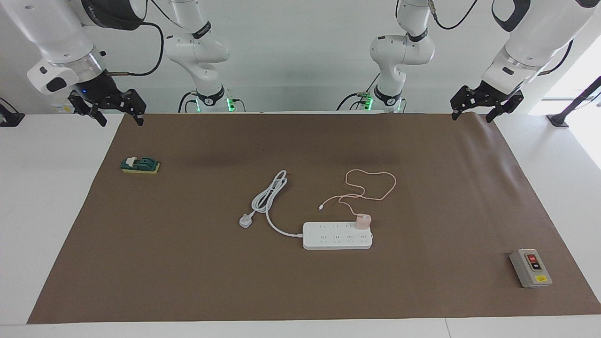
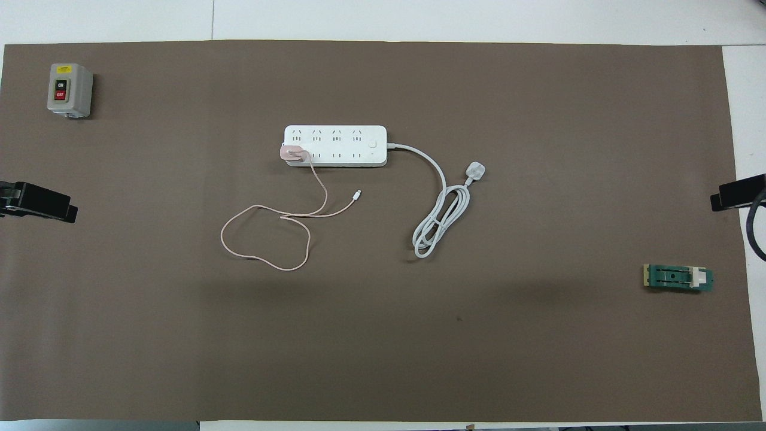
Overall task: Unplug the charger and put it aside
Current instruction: 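Move the left gripper toward the pink charger while the right gripper approaches the strip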
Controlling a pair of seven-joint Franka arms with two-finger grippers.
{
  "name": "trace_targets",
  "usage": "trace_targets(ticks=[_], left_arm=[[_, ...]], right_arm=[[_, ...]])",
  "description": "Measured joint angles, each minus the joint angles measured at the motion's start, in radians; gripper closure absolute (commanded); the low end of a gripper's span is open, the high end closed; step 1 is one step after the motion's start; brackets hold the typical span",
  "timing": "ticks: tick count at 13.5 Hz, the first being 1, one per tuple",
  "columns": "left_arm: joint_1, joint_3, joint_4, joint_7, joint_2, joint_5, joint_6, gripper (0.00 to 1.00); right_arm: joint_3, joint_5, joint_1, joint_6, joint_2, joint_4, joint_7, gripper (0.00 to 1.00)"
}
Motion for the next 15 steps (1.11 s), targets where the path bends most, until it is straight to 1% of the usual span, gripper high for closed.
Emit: trace_targets(ticks=[6,8,9,12,14,15], left_arm=[[0.000,0.000,0.000,-0.002,0.000,0.000,-0.005,0.00],[-0.004,-0.001,0.000,-0.051,0.000,0.000,-0.006,0.00],[-0.016,-0.003,-0.001,-0.140,0.000,0.000,0.001,0.00],[-0.069,-0.008,-0.005,-0.547,0.011,0.000,0.068,0.00],[-0.128,-0.012,-0.012,-0.865,0.055,-0.001,0.127,0.00],[-0.154,-0.013,-0.015,-1.004,0.084,-0.004,0.167,0.00]], right_arm=[[0.000,0.000,0.000,0.000,0.000,0.000,0.000,0.00],[0.000,0.000,0.000,0.000,-0.003,0.000,0.000,0.00],[0.000,0.000,0.000,0.000,-0.007,0.000,0.000,0.00],[0.001,0.014,0.002,-0.003,-0.014,-0.004,0.022,0.00],[0.007,0.044,0.014,-0.005,-0.011,-0.036,0.141,0.00],[0.008,0.096,0.022,-0.005,-0.006,-0.060,0.225,0.00]])
